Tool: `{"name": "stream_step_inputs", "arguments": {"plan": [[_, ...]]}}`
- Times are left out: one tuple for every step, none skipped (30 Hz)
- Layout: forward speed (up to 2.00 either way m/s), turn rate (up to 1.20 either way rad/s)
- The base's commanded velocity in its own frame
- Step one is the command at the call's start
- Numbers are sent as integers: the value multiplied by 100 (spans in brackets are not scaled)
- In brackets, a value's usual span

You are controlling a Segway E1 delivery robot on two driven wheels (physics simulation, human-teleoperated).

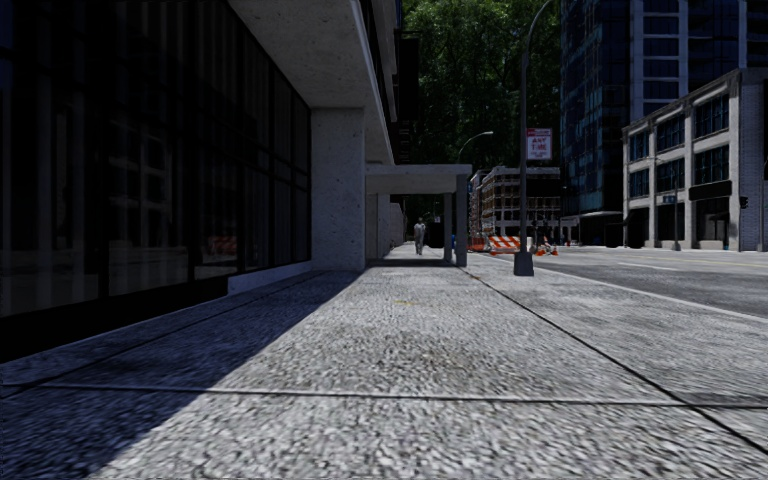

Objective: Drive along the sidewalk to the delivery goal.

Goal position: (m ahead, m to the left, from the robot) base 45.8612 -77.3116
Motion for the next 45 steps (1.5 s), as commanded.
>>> {"name": "stream_step_inputs", "arguments": {"plan": [[168,0],[168,0],[168,0],[168,0],[168,0],[168,0],[168,0],[168,0],[168,0],[168,0],[168,0],[168,0],[168,0],[169,0],[169,-38],[169,-111],[169,-111],[169,-117],[170,-119],[170,-120],[170,-120],[170,-31],[170,0],[170,0],[170,0],[170,0],[170,0],[170,0],[170,0],[170,0],[170,0],[170,0],[170,0],[170,0],[170,0],[170,0],[170,0],[170,0],[170,-39],[170,-39],[170,-84],[170,-120],[170,-120],[170,-120],[170,-116]]}}
